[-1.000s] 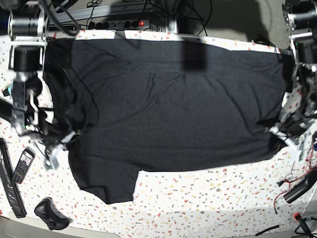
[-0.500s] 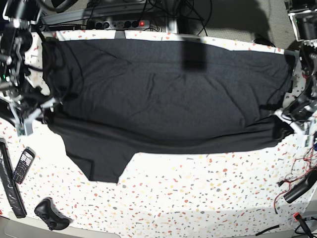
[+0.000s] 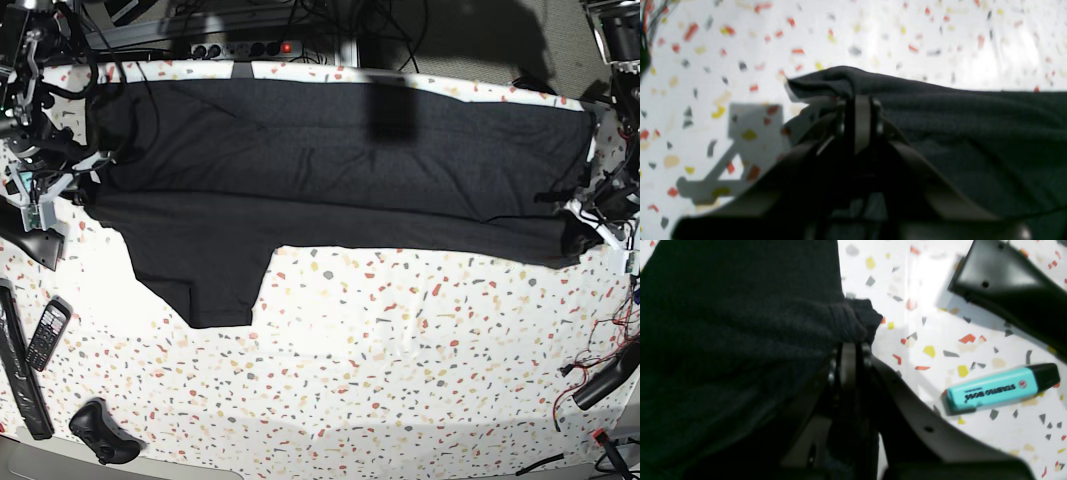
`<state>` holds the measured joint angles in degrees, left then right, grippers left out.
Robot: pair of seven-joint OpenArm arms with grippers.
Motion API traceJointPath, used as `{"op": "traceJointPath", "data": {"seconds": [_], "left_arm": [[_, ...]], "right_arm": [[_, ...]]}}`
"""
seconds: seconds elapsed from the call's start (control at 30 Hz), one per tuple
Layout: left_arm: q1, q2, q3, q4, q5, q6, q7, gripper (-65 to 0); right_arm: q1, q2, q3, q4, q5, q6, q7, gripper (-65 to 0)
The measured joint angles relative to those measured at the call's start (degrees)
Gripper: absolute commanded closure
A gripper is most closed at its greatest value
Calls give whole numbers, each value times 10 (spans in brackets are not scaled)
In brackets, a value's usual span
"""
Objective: Fold the T-shirt properly
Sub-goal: 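Lift the hem with both grippers and fold it toward the collar, then grasp the hanging sleeve end with the right gripper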
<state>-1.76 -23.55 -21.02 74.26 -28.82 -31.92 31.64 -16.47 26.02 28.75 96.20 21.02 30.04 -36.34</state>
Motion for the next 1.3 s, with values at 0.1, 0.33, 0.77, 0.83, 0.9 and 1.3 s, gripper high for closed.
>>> {"op": "traceJointPath", "data": {"seconds": [0.1,0.33,0.77,0.83,0.9,1.3], "left_arm": [[0,0,1,0,44,0,19,-241],[-2,0,0,0,85,0,14,-290],[-3,0,0,1,83,0,-3,-290],[-3,0,0,1,83,0,-10,-290],[-3,0,0,1,83,0,-16,-290],[-3,0,0,1,83,0,-16,-290]], "right_arm": [[1,0,0,-1,-1,0,-18,-237],[48,0,1,-2,44,-4,-23,-280],[326,-11,-118,-199,19,-12,-88,-280],[376,-10,-164,-245,-2,-13,-88,-279],[417,-11,-214,-290,-25,-11,-93,-279],[558,-31,-334,-501,-79,-22,-161,-278]]}}
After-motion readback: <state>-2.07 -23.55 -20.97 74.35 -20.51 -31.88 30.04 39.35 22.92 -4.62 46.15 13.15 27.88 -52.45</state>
